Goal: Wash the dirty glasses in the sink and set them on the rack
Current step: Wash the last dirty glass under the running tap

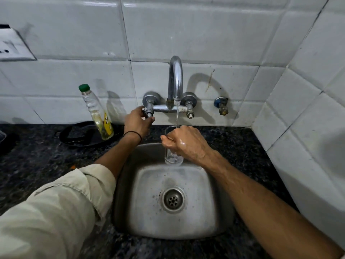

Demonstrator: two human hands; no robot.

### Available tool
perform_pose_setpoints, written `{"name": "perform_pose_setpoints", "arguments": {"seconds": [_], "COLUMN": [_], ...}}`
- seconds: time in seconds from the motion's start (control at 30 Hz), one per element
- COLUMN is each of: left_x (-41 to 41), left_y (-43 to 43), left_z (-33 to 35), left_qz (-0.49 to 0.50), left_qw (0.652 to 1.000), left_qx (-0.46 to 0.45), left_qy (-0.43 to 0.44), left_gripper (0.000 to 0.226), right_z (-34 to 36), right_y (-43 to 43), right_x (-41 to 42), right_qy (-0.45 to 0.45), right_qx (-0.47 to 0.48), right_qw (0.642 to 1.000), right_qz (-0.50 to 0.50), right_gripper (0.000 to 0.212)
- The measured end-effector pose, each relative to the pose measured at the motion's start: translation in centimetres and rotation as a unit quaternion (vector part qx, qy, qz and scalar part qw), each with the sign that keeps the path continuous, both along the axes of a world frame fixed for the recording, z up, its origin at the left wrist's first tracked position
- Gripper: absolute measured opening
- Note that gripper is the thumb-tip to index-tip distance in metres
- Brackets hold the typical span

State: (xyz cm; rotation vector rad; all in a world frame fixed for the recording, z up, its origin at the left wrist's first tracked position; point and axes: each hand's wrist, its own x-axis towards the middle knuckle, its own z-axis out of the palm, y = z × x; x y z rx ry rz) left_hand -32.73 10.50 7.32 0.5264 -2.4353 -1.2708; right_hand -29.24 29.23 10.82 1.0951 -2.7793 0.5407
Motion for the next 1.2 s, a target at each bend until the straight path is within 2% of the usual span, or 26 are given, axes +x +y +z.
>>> {"name": "perform_pose_setpoints", "arguments": {"seconds": [0.07,0.1,0.27,0.37,0.47,0.5,0.57,0.63,0.7,0.77,0.8,0.83,0.9,0.97,1.0,1.03,1.13,1.2], "left_x": [-0.2,-0.3,-1.0,-1.1,0.4,1.4,4.0,7.0,9.8,11.7,12.1,12.3,12.2,12.1,12.0,11.9,12.3,12.4], "left_y": [0.5,0.6,1.3,1.1,0.8,1.0,2.2,4.1,5.7,6.4,6.6,6.8,6.9,6.8,6.6,6.4,6.2,6.2], "left_z": [0.0,0.0,-0.1,0.0,-1.1,-1.6,-2.6,-3.1,-3.1,-3.4,-3.7,-3.9,-4.3,-4.7,-4.9,-5.3,-5.9,-6.0], "left_qz": [0.012,0.016,0.010,0.005,-0.020,-0.025,-0.024,-0.039,-0.069,-0.115,-0.138,-0.157,-0.174,-0.181,-0.183,-0.183,-0.185,-0.181], "left_qw": [0.997,0.994,0.971,0.973,0.993,0.998,0.996,0.973,0.948,0.941,0.942,0.944,0.953,0.962,0.964,0.967,0.972,0.974], "left_qx": [-0.083,-0.105,-0.234,-0.224,-0.109,-0.050,0.080,0.227,0.311,0.315,0.300,0.286,0.242,0.198,0.187,0.173,0.141,0.134], "left_qy": [0.004,0.004,-0.046,-0.051,-0.044,-0.042,-0.040,-0.017,0.014,0.045,0.051,0.054,0.053,0.044,0.038,0.028,0.013,0.022], "left_gripper": [0.023,0.018,0.022,0.023,0.029,0.034,0.044,0.037,0.031,0.045,0.055,0.063,0.065,0.063,0.063,0.063,0.063,0.063], "right_z": [0.2,0.2,0.0,-0.2,-1.2,-1.7,-2.9,-4.4,-6.4,-8.8,-9.7,-10.5,-11.3,-12.0,-12.1,-12.6,-14.0,-14.5], "right_y": [0.0,0.0,-0.2,-0.2,-0.2,-0.1,-0.2,-0.4,-0.6,-1.0,-1.2,-1.5,-1.7,-1.7,-1.5,-1.3,-0.5,0.3], "right_x": [-0.3,-0.5,-1.0,-1.0,-0.9,-0.8,-0.8,-0.7,-0.2,0.5,1.1,1.6,2.8,4.1,4.6,4.9,5.6,6.2], "right_qy": [0.005,0.009,0.021,-0.014,-0.131,-0.188,-0.281,-0.346,-0.427,-0.530,-0.566,-0.585,-0.595,-0.594,-0.592,-0.584,-0.529,-0.479], "right_qx": [-0.024,-0.031,-0.059,-0.098,-0.197,-0.250,-0.372,-0.470,-0.530,-0.570,-0.588,-0.608,-0.638,-0.642,-0.630,-0.604,-0.477,-0.393], "right_qw": [1.000,0.999,0.998,0.995,0.970,0.947,0.876,0.789,0.687,0.555,0.494,0.445,0.388,0.377,0.390,0.421,0.581,0.685], "right_qz": [-0.002,-0.003,-0.011,-0.021,-0.053,-0.072,-0.123,-0.189,-0.255,-0.293,-0.300,-0.299,-0.297,-0.305,-0.317,-0.341,-0.393,-0.383], "right_gripper": [0.051,0.051,0.051,0.052,0.051,0.051,0.049,0.043,0.033,0.021,0.024,0.034,0.032,0.024,0.022,0.022,0.030,0.029]}}
